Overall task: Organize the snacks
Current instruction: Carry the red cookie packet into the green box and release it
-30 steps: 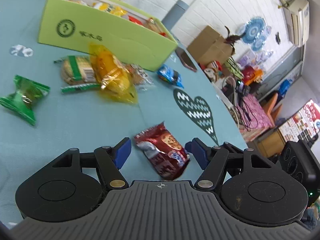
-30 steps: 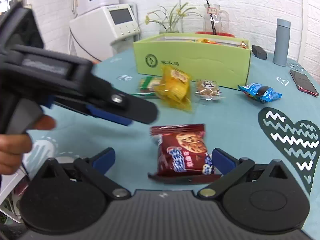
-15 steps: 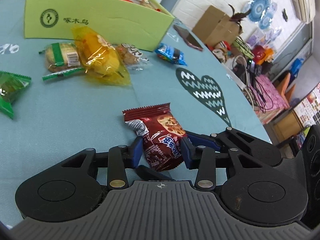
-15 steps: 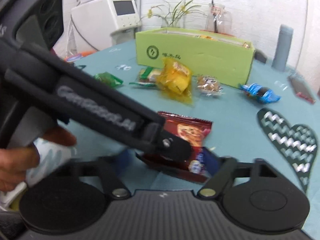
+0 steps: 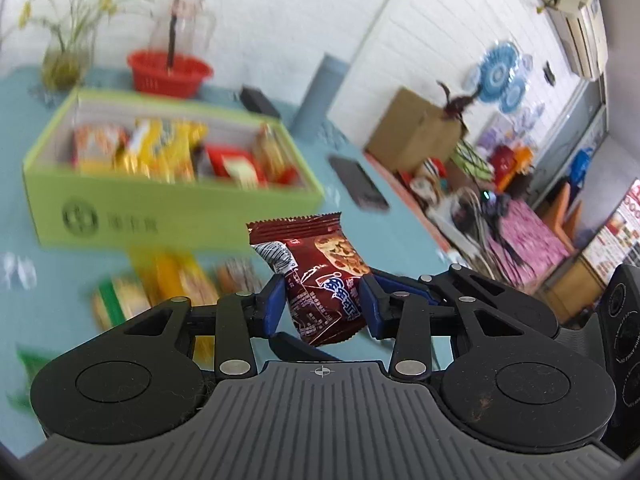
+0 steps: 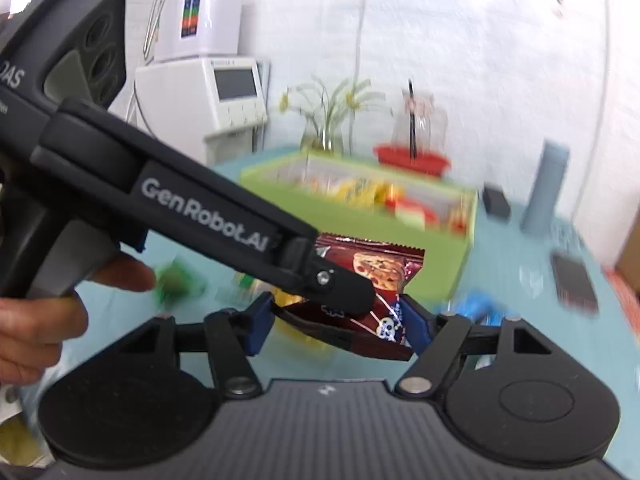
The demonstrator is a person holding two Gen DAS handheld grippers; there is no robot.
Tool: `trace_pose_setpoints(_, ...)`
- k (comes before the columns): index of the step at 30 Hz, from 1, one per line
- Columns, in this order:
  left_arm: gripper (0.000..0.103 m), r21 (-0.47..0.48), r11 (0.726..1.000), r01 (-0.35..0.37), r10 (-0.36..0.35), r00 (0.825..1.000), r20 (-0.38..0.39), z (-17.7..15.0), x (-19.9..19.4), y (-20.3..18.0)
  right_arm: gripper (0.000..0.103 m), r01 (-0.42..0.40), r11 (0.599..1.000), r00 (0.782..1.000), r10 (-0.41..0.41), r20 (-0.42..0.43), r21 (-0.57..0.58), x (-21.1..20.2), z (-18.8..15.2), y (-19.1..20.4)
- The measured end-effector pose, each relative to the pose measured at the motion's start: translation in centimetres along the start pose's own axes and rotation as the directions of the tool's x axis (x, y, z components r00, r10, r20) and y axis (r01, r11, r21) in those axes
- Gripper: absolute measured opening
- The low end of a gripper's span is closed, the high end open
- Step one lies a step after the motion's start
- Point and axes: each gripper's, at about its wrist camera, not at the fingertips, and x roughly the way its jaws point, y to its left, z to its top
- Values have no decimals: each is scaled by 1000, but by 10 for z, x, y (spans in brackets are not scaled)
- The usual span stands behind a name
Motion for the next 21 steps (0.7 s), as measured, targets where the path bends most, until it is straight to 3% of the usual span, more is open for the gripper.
trace_pose_setpoints(5, 22, 37, 995, -88, 85, 994, 62, 68, 35, 18, 77, -13, 999, 1000, 14, 22, -49, 64, 52, -34)
trace_pose_setpoints(9, 24, 27, 991, -133, 132, 991, 15, 102, 88, 47, 77, -35, 999, 999, 34, -27, -31, 122, 68, -64)
trace_pose_setpoints(14, 26, -26, 988, -152, 148, 982, -113, 107, 148, 85, 79, -109, 992, 982, 117, -150, 58, 182, 53, -90)
trace_pose_setpoints(19, 38, -78, 994, -77, 70, 993, -91, 105, 149, 94, 96, -106, 993, 986, 112, -121, 57, 178, 53, -96)
trace_pose_setpoints(21, 48, -83, 995, -58, 54, 997, -54, 106, 135, 89, 95, -115, 992, 988, 120, -100, 61, 167, 55, -96)
